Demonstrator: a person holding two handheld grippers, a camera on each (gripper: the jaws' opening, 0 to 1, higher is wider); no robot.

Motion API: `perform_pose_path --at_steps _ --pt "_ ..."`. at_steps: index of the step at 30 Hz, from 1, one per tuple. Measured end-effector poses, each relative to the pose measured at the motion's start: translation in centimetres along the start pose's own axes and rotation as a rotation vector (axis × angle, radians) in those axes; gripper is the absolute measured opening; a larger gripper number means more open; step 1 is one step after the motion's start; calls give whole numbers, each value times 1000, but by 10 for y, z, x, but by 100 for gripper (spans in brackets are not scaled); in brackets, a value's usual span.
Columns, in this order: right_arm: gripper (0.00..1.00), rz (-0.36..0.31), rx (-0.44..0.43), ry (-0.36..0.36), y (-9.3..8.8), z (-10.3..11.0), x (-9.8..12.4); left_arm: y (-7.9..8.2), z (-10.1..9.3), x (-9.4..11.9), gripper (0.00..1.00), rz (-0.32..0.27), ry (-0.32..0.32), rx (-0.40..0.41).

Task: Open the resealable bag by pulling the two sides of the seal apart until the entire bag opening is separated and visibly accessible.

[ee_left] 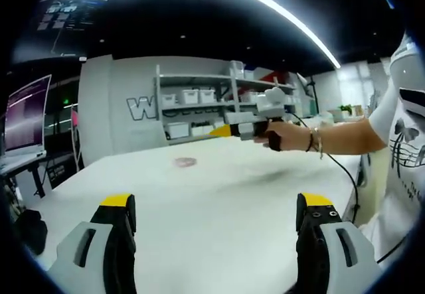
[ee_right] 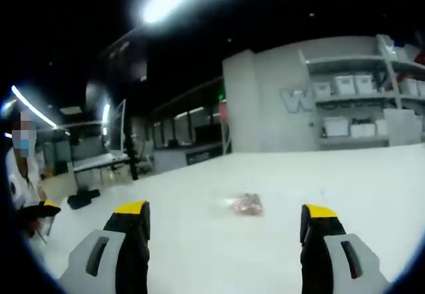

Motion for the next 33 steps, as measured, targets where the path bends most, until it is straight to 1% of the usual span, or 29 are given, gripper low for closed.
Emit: perform_pose_path --at_steps 4,10,15,22,28,33 --pt "94 -5 -11 6 -5 2 12 -1 1 0 100 1 1 2" --pt "93 -17 -22 -13 -10 -2 29 -5 4 1 100 8 7 13" --pt "93 -26 -33 -24 -13 -5 48 -5 5 0 100 5 11 14" --pt "93 -42 -34 -35 -18 -5 75 -11 9 0 100 9 18 36" --pt "93 -71 -40 -49 -17 -6 101 -9 9 -2 99 -1 17 44" --pt "92 -91 -35 -48 -19 0 119 -9 9 -3 99 -1 19 46"
Point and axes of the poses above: the point that each gripper's makers call its tool centre point, and the gripper's own axes: x roughly backward along the fingers, z roughly to its left, y roughly out of its top, the point moved 2 cm from there along x, roughly backward along the fingers, and after that the axes turned 1 degree about -z, right-handed, at the moved point
